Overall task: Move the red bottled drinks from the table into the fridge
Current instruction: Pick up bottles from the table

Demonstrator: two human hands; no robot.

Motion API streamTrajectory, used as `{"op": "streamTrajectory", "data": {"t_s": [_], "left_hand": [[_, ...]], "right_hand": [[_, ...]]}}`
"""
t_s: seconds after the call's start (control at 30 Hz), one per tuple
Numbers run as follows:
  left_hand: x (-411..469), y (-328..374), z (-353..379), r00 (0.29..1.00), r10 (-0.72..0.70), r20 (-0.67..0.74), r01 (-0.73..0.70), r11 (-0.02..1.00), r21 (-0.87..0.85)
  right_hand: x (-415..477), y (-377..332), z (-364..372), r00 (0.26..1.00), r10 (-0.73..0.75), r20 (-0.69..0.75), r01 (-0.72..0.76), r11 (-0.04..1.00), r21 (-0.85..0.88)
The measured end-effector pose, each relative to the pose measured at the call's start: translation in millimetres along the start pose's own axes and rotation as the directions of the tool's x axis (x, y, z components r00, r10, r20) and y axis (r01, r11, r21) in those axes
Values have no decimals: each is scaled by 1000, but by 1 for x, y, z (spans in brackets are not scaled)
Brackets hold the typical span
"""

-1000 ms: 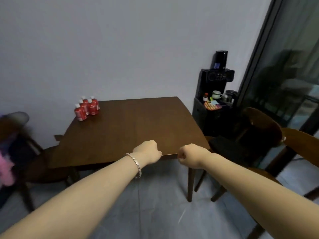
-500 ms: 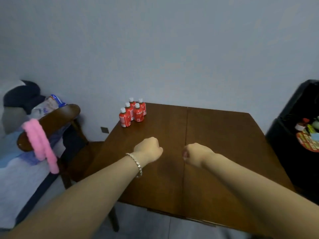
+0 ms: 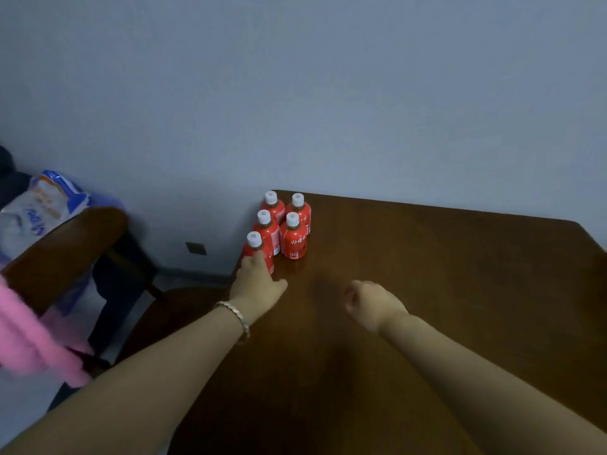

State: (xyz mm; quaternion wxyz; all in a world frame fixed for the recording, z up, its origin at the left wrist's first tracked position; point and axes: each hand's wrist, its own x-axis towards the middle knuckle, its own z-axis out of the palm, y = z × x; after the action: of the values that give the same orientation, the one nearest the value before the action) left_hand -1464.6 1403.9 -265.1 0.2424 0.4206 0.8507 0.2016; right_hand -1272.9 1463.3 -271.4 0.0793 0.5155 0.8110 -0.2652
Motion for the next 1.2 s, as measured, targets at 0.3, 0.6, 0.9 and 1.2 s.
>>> {"op": "streamTrajectory", "data": {"t_s": [0.3, 0.6, 0.9, 1.2], "left_hand": [[156, -74, 9, 983, -26, 183, 71, 968, -242], [213, -111, 23, 848, 351, 398, -152, 880, -451], [224, -122, 24, 825, 394, 406, -238, 893, -383], [209, -120, 40, 796, 455, 398, -179, 806, -564]], "right_hand": [[167, -53, 8, 999, 45, 20, -49, 935, 350], [240, -56, 35, 981, -19, -193, 141, 753, 643], [252, -59, 30, 890, -428, 155, 286, 791, 541], [240, -48, 42, 926, -375, 31, 275, 731, 625]]}}
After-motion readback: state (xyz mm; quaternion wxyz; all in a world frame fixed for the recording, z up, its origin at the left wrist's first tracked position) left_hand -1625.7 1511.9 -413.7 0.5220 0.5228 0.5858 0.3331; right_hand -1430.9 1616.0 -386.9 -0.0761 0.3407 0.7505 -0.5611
